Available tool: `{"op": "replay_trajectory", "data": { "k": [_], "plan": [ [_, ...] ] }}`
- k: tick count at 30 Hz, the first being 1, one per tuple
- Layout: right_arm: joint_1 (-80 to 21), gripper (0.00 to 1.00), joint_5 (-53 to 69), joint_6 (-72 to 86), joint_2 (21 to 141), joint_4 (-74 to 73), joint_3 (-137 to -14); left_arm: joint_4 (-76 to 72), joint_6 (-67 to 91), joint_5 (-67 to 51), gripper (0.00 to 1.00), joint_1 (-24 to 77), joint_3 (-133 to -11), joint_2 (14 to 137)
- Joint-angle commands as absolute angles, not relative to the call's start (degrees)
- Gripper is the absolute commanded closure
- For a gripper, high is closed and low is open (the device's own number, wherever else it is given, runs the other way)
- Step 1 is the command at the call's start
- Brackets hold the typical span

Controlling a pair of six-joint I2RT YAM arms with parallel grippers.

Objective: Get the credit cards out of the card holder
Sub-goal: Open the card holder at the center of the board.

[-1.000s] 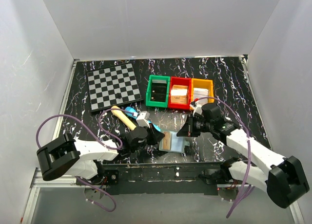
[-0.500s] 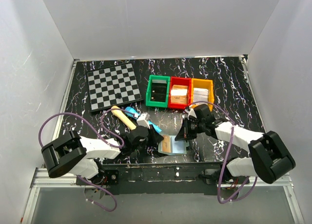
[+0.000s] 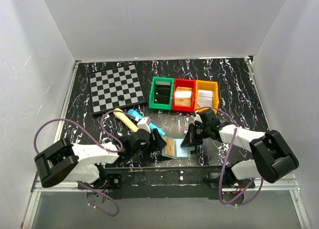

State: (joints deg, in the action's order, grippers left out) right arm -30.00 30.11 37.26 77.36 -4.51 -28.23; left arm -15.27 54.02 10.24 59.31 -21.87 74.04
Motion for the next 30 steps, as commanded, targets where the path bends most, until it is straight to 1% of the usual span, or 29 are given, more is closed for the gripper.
{"op": "replay_trajectory", "data": {
  "k": [1, 5, 8, 11, 14, 17, 23, 27, 30],
  "plan": [
    [-29.6, 0.99, 30.8, 35.9, 78.4, -4.8, -28.1, -7.3, 53.0, 12.7, 0.4, 58.9, -22.9, 67.0],
    [-29.4, 0.99, 30.0, 35.4, 79.1, -5.9, -28.2, 4.4, 51.2, 13.4, 0.38, 58.7, -24.3, 59.5],
    [-29.4, 0.99, 29.4, 35.0, 79.0, -6.4, -28.2, 9.3, 51.7, 14.4, 0.39, 58.6, -24.2, 53.9],
    [-29.4, 0.99, 28.6, 34.6, 78.4, -7.3, -28.5, 9.8, 52.1, 15.5, 0.39, 58.4, -24.2, 48.7],
    [-29.4, 0.99, 27.6, 33.8, 77.9, -9.2, -29.1, 5.8, 50.4, 13.9, 0.41, 58.4, -25.7, 47.8],
    [-29.4, 0.99, 26.4, 32.8, 77.3, -11.1, -29.6, 1.6, 47.3, 10.1, 0.43, 58.4, -29.6, 51.7],
    [-29.4, 0.99, 23.6, 31.5, 75.9, -14.4, -29.7, -3.7, 42.3, 0.3, 0.45, 58.4, -39.2, 67.1],
    [-29.4, 0.99, 23.1, 31.2, 74.9, -15.3, -29.3, -5.4, 41.8, -8.0, 0.51, 58.4, -43.6, 77.8],
    [-29.4, 0.99, 22.8, 30.9, 74.1, -16.4, -29.5, -4.6, 43.7, -9.1, 0.56, 58.4, -43.6, 82.0]
  ]
}}
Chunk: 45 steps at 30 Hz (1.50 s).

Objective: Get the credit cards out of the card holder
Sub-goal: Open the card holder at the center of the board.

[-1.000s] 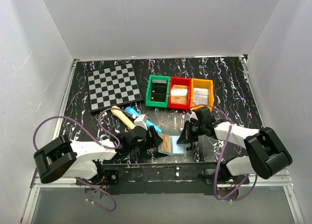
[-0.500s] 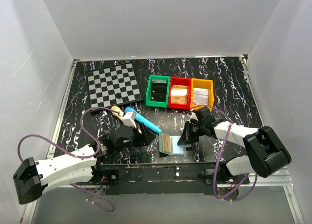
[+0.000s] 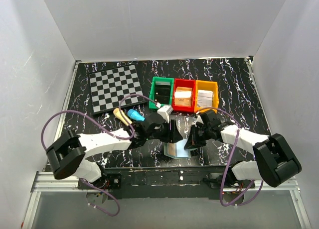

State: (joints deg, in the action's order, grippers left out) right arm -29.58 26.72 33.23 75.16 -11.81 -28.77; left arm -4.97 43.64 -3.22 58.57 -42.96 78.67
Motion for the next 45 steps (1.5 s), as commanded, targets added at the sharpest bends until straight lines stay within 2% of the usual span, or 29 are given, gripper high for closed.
{"op": "replay_trajectory", "data": {
  "k": [1, 6, 12, 20, 25, 30, 34, 40, 45],
  "plan": [
    [-29.4, 0.99, 22.5, 30.5, 73.8, -16.7, -29.5, -4.9, 44.4, -8.5, 0.57, 58.4, -42.6, 81.7],
    [-29.4, 0.99, 22.3, 30.1, 73.2, -17.3, -29.5, -7.1, 46.0, -5.2, 0.6, 58.4, -36.3, 76.5],
    [-29.4, 0.99, 22.6, 30.0, 73.8, -17.0, -29.9, -4.9, 47.0, -3.2, 0.63, 58.4, -33.6, 76.4],
    [-29.4, 0.99, 22.9, 30.0, 71.8, -17.2, -29.8, -4.0, 47.5, -1.0, 0.64, 58.3, -33.6, 81.5],
    [-29.4, 0.99, 23.3, 30.8, 66.2, -18.6, -30.5, -3.3, 47.2, -0.9, 0.64, 58.3, -34.6, 83.8],
    [-29.4, 0.69, 25.0, 31.8, 57.1, -18.4, -32.0, -3.9, 47.4, -0.8, 0.64, 58.3, -33.1, 82.0],
    [-29.4, 0.65, 27.5, 34.0, 52.1, -14.9, -34.0, -4.0, 47.5, -0.8, 0.64, 58.3, -32.6, 80.8],
    [-29.4, 0.58, 31.8, 41.5, 54.7, -2.9, -30.2, -3.8, 47.5, -0.8, 0.63, 58.3, -32.6, 80.3],
    [-29.4, 0.59, 33.8, 37.0, 61.9, -9.4, -33.4, -4.0, 47.7, 1.2, 0.63, 58.3, -31.8, 79.5]
  ]
}}
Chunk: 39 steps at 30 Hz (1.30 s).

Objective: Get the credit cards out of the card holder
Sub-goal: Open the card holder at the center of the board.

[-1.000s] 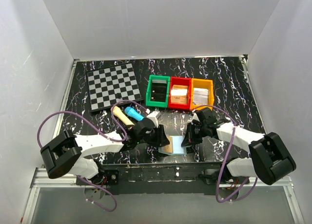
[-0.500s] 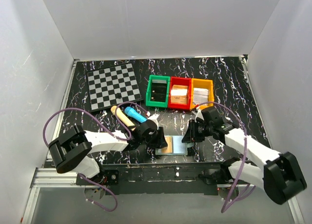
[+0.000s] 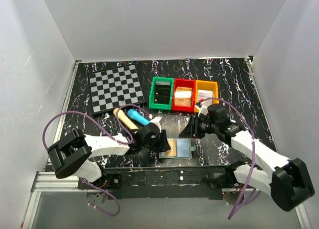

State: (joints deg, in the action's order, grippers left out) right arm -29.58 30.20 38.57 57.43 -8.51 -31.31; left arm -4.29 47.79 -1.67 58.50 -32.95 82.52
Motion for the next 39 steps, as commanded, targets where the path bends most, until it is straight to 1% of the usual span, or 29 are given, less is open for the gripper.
{"op": "replay_trajectory", "data": {
  "k": [1, 3, 8, 23, 29, 39],
  "plan": [
    [-29.4, 0.6, 34.3, 37.7, 62.7, -7.0, -32.4, -4.0, 47.8, 1.3, 0.63, 58.3, -31.7, 79.4],
    [-29.4, 0.61, 34.8, 39.5, 63.5, -2.4, -30.2, -4.0, 47.9, 1.5, 0.63, 58.3, -31.6, 79.2],
    [-29.4, 0.61, 35.6, 40.5, 68.1, 1.6, -29.0, -3.6, 48.1, 2.0, 0.63, 58.2, -31.0, 78.8],
    [-29.4, 0.6, 36.9, 41.5, 77.0, 7.7, -26.5, -3.7, 48.4, 2.0, 0.65, 58.4, -31.2, 80.3],
    [-29.4, 0.6, 38.2, 43.3, 80.5, 12.2, -25.0, -1.8, 50.3, 3.4, 0.7, 58.3, -31.3, 80.9],
    [-29.7, 0.58, 38.8, 45.5, 81.9, 16.4, -24.1, -1.4, 50.9, 3.3, 0.74, 58.3, -31.6, 82.5]
  ]
}}
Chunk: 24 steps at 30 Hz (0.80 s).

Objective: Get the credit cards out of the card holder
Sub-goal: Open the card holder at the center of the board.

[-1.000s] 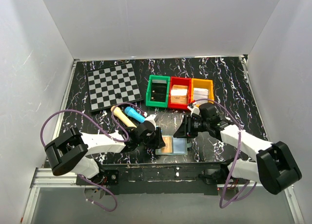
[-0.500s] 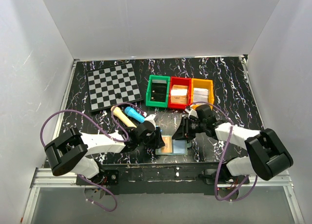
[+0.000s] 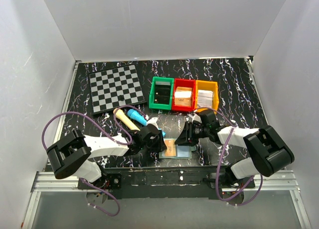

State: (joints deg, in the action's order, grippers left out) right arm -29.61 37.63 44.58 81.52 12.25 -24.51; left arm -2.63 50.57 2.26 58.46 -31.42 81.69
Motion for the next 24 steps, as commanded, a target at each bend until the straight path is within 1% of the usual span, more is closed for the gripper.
{"op": "replay_trajectory", "data": {
  "k": [1, 6, 17, 24],
  "plan": [
    [-29.8, 0.59, 38.9, 45.6, 82.1, 16.6, -24.1, -1.2, 50.9, 3.3, 0.75, 58.3, -31.6, 82.9],
    [-30.1, 0.59, 39.0, 46.0, 82.8, 18.0, -23.7, -1.1, 50.9, 3.1, 0.78, 58.3, -31.8, 83.5],
    [-30.3, 0.61, 38.8, 45.0, 84.8, 16.6, -24.3, -1.0, 51.2, 3.1, 0.82, 58.3, -31.5, 83.2],
    [-31.2, 0.7, 40.4, 44.3, 86.0, 16.4, -25.2, -1.0, 51.2, 3.1, 0.84, 58.3, -31.4, 83.4]
  ]
}}
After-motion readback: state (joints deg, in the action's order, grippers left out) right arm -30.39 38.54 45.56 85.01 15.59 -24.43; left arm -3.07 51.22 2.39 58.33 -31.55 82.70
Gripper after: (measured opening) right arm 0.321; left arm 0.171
